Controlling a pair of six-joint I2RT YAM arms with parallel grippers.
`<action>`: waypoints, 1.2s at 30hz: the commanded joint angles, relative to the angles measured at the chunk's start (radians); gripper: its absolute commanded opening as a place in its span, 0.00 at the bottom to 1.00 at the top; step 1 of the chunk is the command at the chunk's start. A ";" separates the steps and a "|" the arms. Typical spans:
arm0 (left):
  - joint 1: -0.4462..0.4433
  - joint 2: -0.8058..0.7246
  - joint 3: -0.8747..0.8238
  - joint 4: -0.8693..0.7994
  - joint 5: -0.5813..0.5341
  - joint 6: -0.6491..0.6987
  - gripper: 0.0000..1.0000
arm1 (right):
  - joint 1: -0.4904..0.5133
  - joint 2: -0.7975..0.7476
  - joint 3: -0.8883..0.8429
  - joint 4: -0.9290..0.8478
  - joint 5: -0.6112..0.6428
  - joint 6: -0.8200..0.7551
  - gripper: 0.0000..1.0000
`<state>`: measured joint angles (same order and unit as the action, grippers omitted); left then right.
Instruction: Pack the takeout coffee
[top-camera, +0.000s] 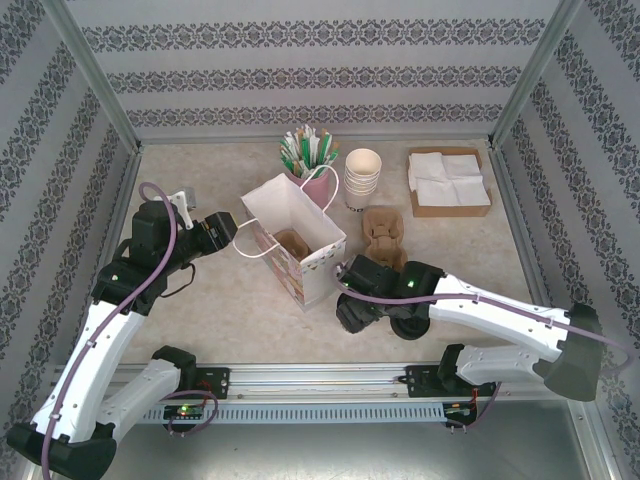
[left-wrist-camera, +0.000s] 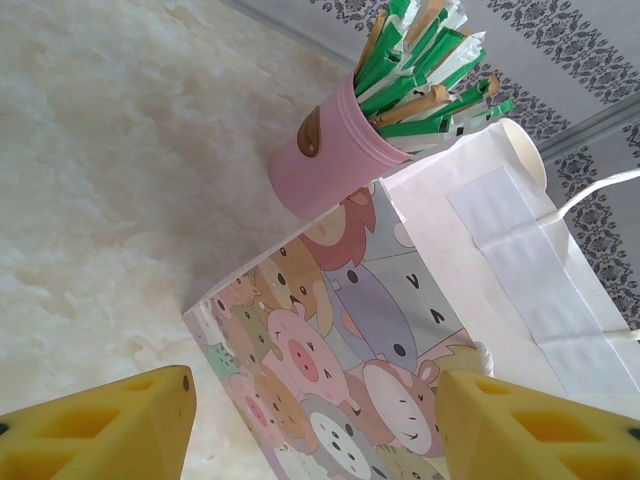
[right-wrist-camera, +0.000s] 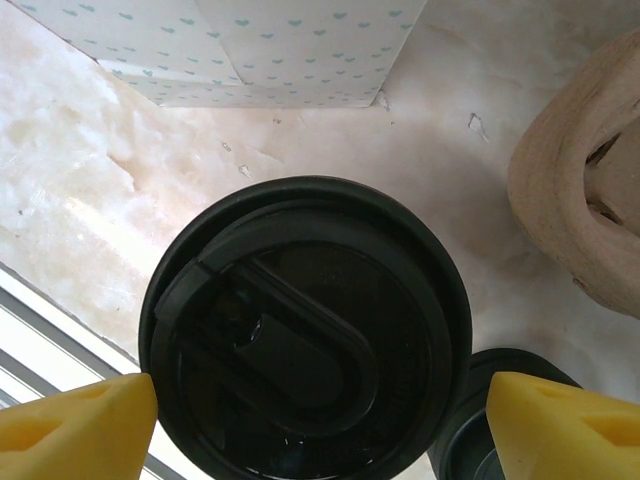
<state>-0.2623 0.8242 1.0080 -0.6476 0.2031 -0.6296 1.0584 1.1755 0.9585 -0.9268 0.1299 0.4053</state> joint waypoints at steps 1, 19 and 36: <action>-0.011 -0.013 -0.015 -0.018 0.010 -0.008 0.66 | 0.014 0.014 0.024 -0.005 0.036 0.021 0.84; -0.011 -0.011 -0.022 -0.014 0.013 -0.015 0.66 | 0.012 0.039 0.011 0.030 0.023 0.021 0.69; -0.011 -0.005 -0.009 -0.015 0.011 -0.015 0.66 | 0.011 -0.035 0.151 -0.115 0.036 0.033 0.63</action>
<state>-0.2623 0.8234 0.9924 -0.6476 0.2066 -0.6373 1.0584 1.1767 1.0538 -0.9813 0.1429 0.4213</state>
